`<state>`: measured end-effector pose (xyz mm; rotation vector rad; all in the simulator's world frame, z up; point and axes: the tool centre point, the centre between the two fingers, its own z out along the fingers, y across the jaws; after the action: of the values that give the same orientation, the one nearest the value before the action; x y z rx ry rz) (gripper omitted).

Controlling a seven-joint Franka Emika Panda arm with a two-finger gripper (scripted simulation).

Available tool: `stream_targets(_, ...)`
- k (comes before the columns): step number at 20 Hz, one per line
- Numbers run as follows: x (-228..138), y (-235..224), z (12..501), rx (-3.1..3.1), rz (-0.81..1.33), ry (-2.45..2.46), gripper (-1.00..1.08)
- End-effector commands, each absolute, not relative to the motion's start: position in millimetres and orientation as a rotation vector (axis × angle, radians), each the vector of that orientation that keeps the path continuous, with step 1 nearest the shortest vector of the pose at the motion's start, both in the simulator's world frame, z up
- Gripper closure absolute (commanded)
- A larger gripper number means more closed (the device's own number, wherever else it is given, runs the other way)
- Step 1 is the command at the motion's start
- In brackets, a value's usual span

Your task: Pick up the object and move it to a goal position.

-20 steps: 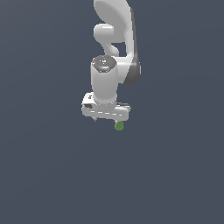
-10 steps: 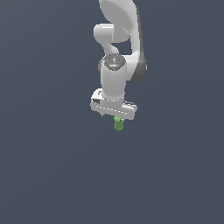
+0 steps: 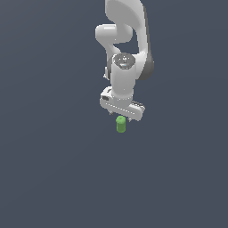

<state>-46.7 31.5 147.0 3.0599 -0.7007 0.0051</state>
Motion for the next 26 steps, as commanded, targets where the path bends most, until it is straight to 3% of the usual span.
stream_targets(1,-50.5,35.5,146.3,3.052,0.003,-0.741,-0.92)
stream_targets(12,-54.2,39.9,142.7,3.044,0.000,-0.776,-0.92)
stream_targets(26,-55.0,40.3,95.7,3.042,0.000,-0.782,-0.92)
